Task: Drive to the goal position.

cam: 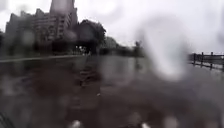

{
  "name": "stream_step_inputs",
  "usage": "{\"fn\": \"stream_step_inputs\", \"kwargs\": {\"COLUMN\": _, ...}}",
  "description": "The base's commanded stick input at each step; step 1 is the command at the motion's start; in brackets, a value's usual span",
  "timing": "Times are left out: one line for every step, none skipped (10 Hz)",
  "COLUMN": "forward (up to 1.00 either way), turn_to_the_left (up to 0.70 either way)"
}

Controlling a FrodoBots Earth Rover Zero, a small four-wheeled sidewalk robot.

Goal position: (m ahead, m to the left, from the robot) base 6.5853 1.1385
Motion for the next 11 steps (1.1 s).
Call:
{"fn": "stream_step_inputs", "kwargs": {"forward": 0.70, "turn_to_the_left": 0.00}}
{"fn": "stream_step_inputs", "kwargs": {"forward": 0.70, "turn_to_the_left": 0.00}}
{"fn": "stream_step_inputs", "kwargs": {"forward": 0.70, "turn_to_the_left": 0.00}}
{"fn": "stream_step_inputs", "kwargs": {"forward": 0.70, "turn_to_the_left": 0.00}}
{"fn": "stream_step_inputs", "kwargs": {"forward": 0.70, "turn_to_the_left": 0.00}}
{"fn": "stream_step_inputs", "kwargs": {"forward": 0.70, "turn_to_the_left": 0.00}}
{"fn": "stream_step_inputs", "kwargs": {"forward": 0.70, "turn_to_the_left": 0.00}}
{"fn": "stream_step_inputs", "kwargs": {"forward": 0.70, "turn_to_the_left": 0.00}}
{"fn": "stream_step_inputs", "kwargs": {"forward": 0.70, "turn_to_the_left": 0.00}}
{"fn": "stream_step_inputs", "kwargs": {"forward": 0.70, "turn_to_the_left": 0.00}}
{"fn": "stream_step_inputs", "kwargs": {"forward": 0.70, "turn_to_the_left": 0.00}}
